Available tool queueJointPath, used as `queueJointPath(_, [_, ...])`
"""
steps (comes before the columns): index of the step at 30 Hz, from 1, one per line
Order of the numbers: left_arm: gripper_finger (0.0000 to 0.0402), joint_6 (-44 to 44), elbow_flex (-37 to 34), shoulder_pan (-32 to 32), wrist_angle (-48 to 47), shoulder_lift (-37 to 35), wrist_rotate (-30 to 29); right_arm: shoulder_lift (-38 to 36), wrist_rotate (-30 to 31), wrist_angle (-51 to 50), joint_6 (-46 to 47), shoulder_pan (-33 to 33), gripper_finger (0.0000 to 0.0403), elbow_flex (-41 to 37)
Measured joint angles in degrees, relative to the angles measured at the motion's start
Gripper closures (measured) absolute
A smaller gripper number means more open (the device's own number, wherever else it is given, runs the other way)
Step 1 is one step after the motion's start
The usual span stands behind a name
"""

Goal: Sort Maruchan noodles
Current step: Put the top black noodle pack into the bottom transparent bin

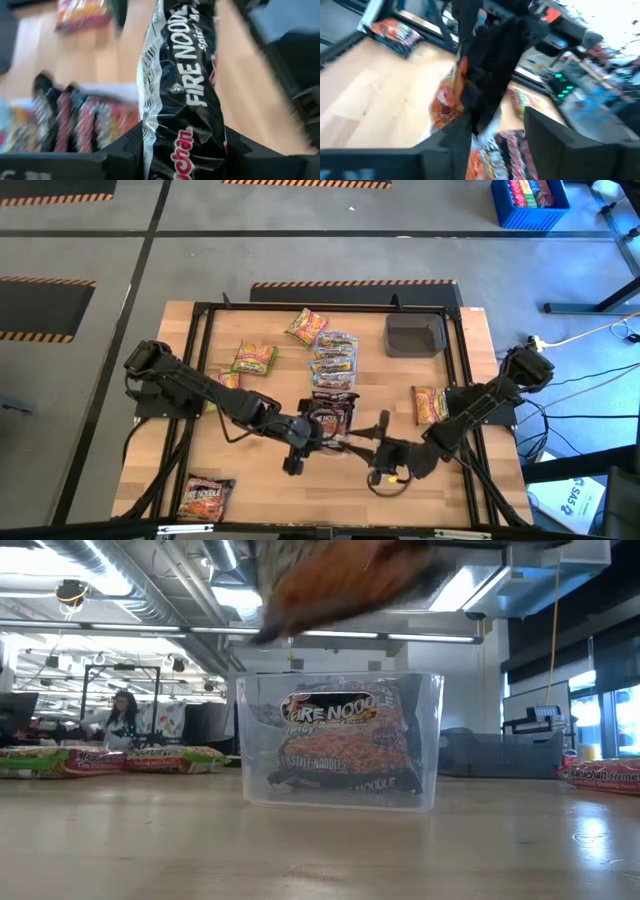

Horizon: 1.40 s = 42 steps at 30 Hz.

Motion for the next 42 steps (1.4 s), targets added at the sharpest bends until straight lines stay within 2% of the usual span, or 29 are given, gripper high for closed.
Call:
queueJointPath(5, [0.026,1.25,-0.04,1.0,-3.16,0.34,-0.97,-0.39,11.7,-5.06,-0.04,4.2,0.0201,0.02])
queueJointPath(11, [0.026,2.49,-0.04,2.95,-2.94,0.36,-0.99,-0.4,17.21,-6.15,-0.2,6.5,0.0194,0.02])
queueJointPath(19, [0.026,2.9,-0.27,5.14,-2.38,0.36,-0.78,-0.38,17.25,-6.91,-0.11,6.27,0.0194,0.02])
queueJointPath(38, [0.0261,2.41,-14.31,6.47,16.6,0.36,1.32,-0.32,16.79,-6.78,0.46,6.33,0.0194,0.02])
queueJointPath(42, [0.0261,2.37,-15.92,6.86,17.46,0.36,2.19,-0.32,16.79,-6.78,0.57,6.33,0.0194,0.02])
